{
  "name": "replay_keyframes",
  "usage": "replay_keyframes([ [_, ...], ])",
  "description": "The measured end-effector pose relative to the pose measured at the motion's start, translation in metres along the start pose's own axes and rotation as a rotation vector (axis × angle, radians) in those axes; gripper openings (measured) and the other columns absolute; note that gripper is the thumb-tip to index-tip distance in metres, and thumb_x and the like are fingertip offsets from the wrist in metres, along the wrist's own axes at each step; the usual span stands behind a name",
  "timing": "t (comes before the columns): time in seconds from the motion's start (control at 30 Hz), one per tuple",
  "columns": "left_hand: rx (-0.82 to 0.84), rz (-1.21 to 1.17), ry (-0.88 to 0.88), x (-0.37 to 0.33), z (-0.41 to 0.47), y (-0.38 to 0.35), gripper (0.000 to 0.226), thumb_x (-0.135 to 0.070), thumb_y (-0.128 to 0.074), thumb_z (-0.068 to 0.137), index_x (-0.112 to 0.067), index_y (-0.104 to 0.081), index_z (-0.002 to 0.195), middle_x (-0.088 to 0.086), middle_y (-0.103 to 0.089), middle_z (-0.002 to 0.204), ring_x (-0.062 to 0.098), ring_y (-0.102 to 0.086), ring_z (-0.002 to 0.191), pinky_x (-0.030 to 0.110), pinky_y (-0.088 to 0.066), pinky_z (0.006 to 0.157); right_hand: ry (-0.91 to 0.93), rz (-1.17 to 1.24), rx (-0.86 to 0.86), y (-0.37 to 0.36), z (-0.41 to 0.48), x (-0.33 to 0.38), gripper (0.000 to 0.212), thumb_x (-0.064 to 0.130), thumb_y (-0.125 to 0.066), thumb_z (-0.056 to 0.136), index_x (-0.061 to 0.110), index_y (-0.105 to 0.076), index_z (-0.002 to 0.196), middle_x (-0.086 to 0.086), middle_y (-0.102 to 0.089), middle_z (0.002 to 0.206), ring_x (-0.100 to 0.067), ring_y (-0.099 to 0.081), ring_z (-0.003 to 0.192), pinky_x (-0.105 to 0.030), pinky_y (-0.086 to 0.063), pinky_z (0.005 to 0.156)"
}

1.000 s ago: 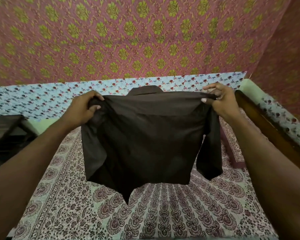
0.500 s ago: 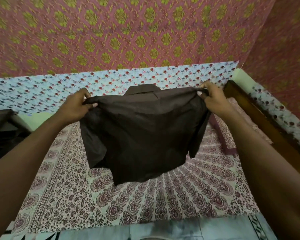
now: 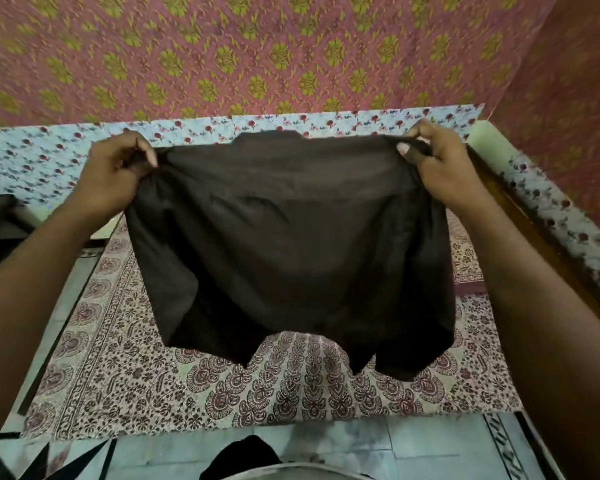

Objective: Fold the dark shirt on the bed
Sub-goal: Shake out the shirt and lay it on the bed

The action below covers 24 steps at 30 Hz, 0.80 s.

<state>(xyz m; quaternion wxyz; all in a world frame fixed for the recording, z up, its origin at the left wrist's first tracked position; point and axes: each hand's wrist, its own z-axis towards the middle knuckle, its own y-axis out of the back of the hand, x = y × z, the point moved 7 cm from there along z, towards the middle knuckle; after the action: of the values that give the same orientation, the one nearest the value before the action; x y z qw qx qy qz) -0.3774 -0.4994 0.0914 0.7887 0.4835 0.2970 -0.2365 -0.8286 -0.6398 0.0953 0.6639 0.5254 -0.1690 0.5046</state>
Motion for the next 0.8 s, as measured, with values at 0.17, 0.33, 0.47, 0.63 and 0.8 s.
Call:
replay_keyframes([
  [0.17,0.013,0.155,0.015,0.020,0.037,-0.024,0.031,0.015,-0.049,0.097,0.004,-0.077,0.106,0.018,-0.072,0.115,0.019,-0.062,0.110,0.005,-0.040,0.100,-0.007,-0.101,0.024,-0.028,0.050,-0.028,0.010,0.011,-0.056,0.103,0.020,-0.054,0.098,-0.004,-0.057,0.091,-0.012,-0.053,0.081,-0.024,-0.044,0.064],
  [0.33,0.194,0.359,-0.062,0.085,0.074,-0.086,0.035,0.011,-0.056,0.094,0.000,-0.069,0.124,0.023,-0.064,0.133,0.038,-0.059,0.125,0.021,-0.041,0.108,-0.205,-0.222,0.143,-0.091,0.081,-0.117,0.042,-0.005,-0.047,0.096,0.030,-0.050,0.119,-0.007,-0.061,0.114,-0.028,-0.062,0.102,-0.051,-0.057,0.087],
  [0.47,0.445,0.494,-0.050,0.158,0.105,-0.155,0.060,0.003,-0.067,0.089,-0.004,-0.051,0.147,0.021,-0.044,0.155,0.043,-0.050,0.137,0.049,-0.045,0.108,-0.372,-0.375,0.214,-0.140,0.099,-0.192,0.048,-0.001,-0.048,0.094,0.019,-0.047,0.138,-0.018,-0.061,0.113,-0.037,-0.061,0.105,-0.046,-0.050,0.088],
  [0.63,0.595,0.523,-0.010,0.234,0.147,-0.226,0.077,-0.011,-0.067,0.088,-0.009,-0.036,0.158,0.018,-0.031,0.165,0.050,-0.052,0.132,0.055,-0.048,0.104,-0.475,-0.492,0.190,-0.186,0.132,-0.263,0.032,-0.002,-0.048,0.097,0.010,-0.063,0.122,-0.024,-0.067,0.119,-0.043,-0.064,0.109,-0.054,-0.054,0.091],
  [0.8,0.574,0.575,0.038,0.272,0.193,-0.273,0.083,-0.008,-0.068,0.085,-0.014,-0.032,0.159,0.008,-0.027,0.167,0.052,-0.061,0.118,0.062,-0.053,0.095,-0.489,-0.639,0.081,-0.212,0.173,-0.305,0.033,0.002,-0.046,0.098,0.011,-0.070,0.118,-0.022,-0.065,0.118,-0.043,-0.050,0.119,-0.054,-0.051,0.092],
])
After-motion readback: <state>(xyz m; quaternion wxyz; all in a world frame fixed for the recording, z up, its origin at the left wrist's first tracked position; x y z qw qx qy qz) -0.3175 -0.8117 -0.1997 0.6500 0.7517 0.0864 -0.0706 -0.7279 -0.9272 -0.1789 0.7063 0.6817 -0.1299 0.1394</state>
